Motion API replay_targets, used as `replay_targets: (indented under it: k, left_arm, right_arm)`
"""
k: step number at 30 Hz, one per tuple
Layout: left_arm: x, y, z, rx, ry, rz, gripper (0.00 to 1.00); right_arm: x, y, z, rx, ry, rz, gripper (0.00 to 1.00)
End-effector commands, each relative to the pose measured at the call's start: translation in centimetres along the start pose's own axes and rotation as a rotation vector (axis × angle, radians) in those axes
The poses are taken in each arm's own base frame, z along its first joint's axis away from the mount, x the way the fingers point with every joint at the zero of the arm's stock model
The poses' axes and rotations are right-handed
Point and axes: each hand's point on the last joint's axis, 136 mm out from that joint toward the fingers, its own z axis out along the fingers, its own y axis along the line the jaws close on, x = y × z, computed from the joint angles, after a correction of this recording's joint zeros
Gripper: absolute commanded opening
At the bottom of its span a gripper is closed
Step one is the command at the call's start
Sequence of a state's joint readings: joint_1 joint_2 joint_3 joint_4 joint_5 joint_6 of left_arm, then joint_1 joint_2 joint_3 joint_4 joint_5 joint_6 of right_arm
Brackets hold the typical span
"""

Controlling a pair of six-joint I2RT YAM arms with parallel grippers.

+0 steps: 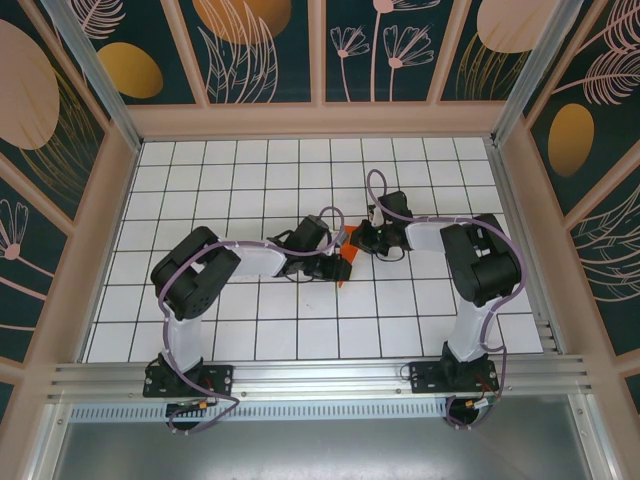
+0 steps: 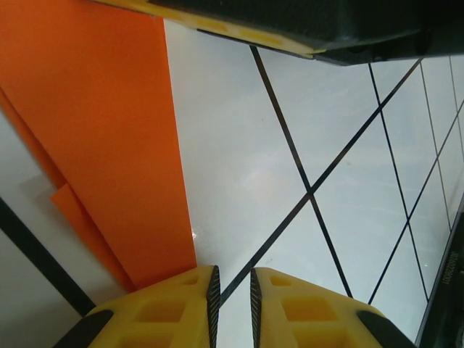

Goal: Fold a paper plane with a square sheet of paper (fold left side to right side)
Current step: Fold the wing for the fifth time at the center of the table.

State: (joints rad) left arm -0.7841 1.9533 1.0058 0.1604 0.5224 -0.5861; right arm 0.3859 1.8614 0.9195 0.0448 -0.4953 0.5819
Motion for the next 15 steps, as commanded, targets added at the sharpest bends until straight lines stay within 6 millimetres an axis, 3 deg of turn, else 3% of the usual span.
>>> replay_targets:
  k: [1, 5, 11, 15]
  left_arm:
    - [4.4, 2.7, 1.0, -0.09, 0.13, -0.038, 0.21]
    - [4.9, 3.4, 1.1, -0.129, 0.141, -0.044, 0.2]
    - [5.2, 3.8, 1.4, -0.149, 0.144, -0.063, 0.19]
    - [5.3, 3.9, 1.5, -0.151, 0.144, -0.069, 0.19]
  right_arm:
    - [2.2, -3.0, 0.3, 0.104, 0.064, 0.039, 0.11]
    - [1.6, -1.7, -0.2, 0.043, 0.039, 0.04, 0.1]
    - [-0.4, 0.4, -2.8, -0.05, -0.04, 0.03, 0.09]
    - [-0.7, 1.6, -4.6, -0.076, -0.063, -0.001, 0.09]
